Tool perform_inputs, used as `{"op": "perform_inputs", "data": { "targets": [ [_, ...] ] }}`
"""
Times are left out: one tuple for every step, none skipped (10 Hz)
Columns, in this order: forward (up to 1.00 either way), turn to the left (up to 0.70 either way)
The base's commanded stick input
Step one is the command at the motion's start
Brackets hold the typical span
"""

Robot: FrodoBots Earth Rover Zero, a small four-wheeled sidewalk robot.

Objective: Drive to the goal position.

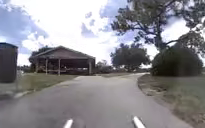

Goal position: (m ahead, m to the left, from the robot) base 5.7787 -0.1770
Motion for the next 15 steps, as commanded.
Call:
{"op": "perform_inputs", "data": {
  "targets": [
    [0.7, 0.0],
    [0.7, 0.0],
    [0.7, 0.0],
    [0.7, 0.0],
    [0.7, 0.0],
    [0.7, 0.0],
    [0.7, 0.0],
    [0.7, 0.0],
    [0.7, 0.0],
    [0.7, 0.0],
    [0.7, 0.0],
    [0.7, 0.0],
    [0.7, 0.0],
    [0.7, 0.0],
    [0.7, 0.0]
  ]
}}
